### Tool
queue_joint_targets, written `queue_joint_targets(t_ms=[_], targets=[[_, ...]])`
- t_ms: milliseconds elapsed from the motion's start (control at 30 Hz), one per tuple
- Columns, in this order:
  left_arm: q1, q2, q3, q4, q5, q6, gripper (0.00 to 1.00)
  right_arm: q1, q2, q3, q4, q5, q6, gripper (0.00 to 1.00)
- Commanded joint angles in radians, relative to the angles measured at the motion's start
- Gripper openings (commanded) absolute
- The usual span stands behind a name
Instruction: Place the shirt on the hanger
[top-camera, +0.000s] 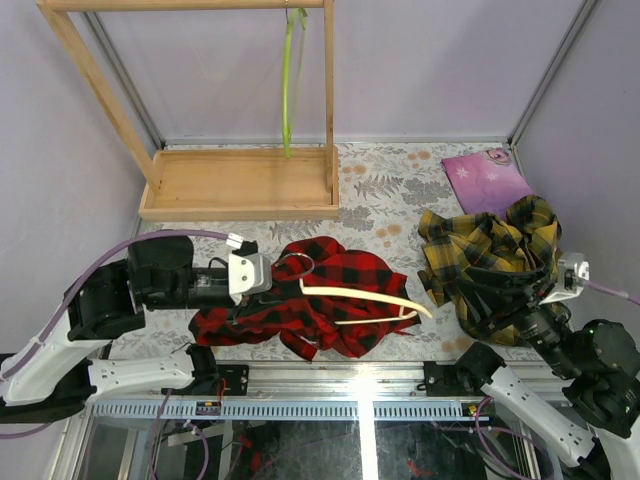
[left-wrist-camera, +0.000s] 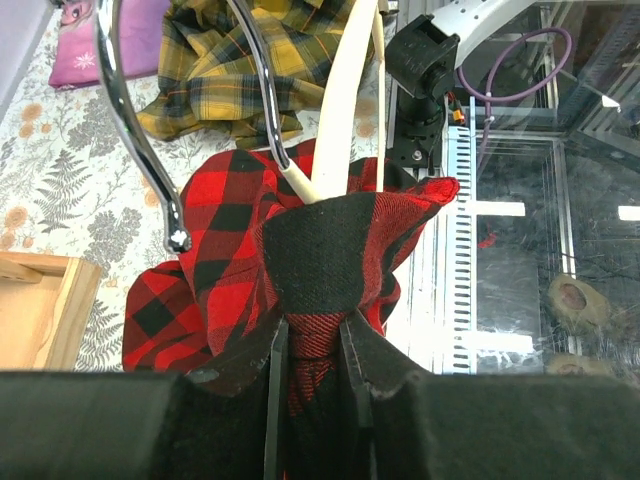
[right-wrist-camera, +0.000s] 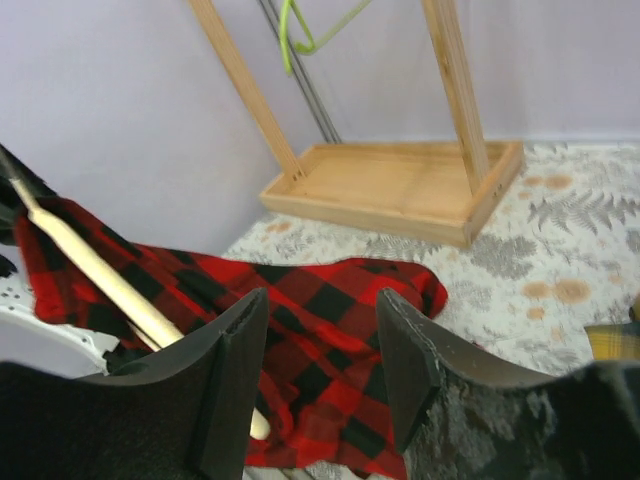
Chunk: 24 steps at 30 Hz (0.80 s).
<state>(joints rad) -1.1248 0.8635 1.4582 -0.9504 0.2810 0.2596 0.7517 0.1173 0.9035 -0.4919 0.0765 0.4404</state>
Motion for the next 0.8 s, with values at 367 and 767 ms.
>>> queue_joint_targets(t_ms=[367,767], targets=[[0.003,-0.113,-0.039,0.051,0.113,0.16,0.0,0.001,0.298,-0.123,0.055,-0.275,0.127,0.61],[0.003,-0.152,-0.092,0.084,0.174,0.333,0.0,0.001,0.392,-0.254,0.376,-0.642,0.196,0.72]])
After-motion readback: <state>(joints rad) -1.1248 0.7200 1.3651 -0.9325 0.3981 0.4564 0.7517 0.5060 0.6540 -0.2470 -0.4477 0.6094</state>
